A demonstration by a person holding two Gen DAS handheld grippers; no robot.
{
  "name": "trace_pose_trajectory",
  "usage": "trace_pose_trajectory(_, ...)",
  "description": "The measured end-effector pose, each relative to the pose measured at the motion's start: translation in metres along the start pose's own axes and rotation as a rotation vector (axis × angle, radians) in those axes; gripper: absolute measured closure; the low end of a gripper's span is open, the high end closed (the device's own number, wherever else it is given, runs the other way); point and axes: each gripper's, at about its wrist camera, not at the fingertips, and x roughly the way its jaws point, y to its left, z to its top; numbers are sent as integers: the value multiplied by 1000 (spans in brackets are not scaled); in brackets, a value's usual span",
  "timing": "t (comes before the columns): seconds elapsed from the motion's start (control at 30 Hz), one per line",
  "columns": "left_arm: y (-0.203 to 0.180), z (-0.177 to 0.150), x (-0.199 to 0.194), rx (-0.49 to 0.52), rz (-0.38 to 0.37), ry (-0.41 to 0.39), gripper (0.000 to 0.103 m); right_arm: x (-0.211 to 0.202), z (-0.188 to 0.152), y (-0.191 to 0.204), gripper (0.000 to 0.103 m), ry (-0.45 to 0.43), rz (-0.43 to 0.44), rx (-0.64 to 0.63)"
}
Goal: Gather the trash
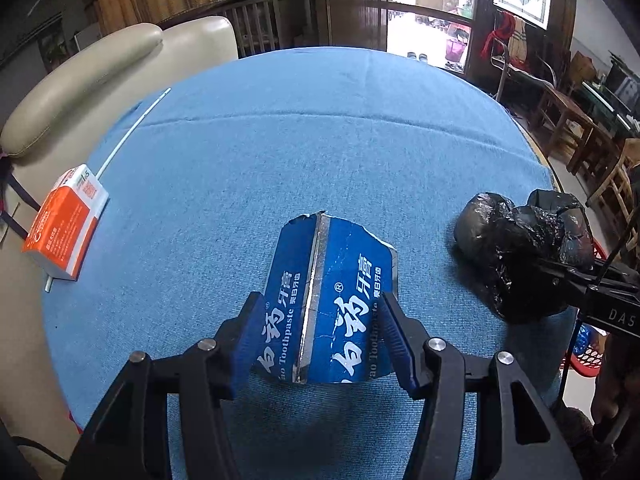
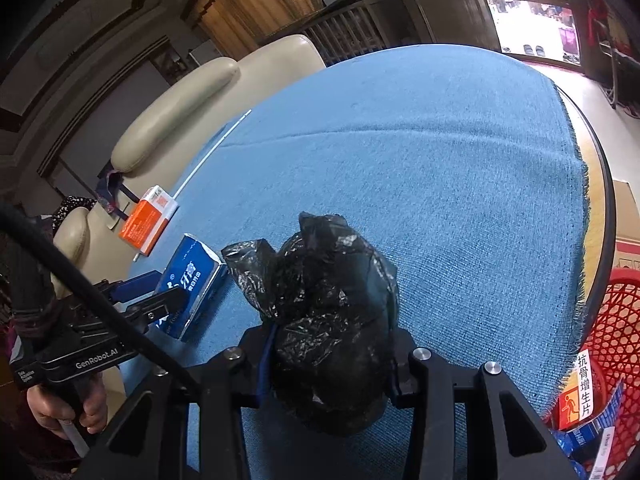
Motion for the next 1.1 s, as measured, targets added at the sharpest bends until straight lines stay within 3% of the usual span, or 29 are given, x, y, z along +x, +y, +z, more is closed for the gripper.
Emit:
trace_pose_trajectory(0.4, -1, -1, 0, 0, -4, 1, 41, 0, -1, -1, 58, -2, 6, 7)
trace_pose_trajectory(0.7, 20, -8, -6, -65, -140, 15, 35, -1, 1, -4, 59, 2, 9, 13)
trace_pose_trajectory(0.93, 43, -3, -3, -145, -164, 35, 35, -1, 1, -5, 58, -1, 12, 12)
trace_pose_trajectory(1.1, 23, 1, -2, -105, -187, 42, 35, -2, 1, -5, 59, -1, 12, 17)
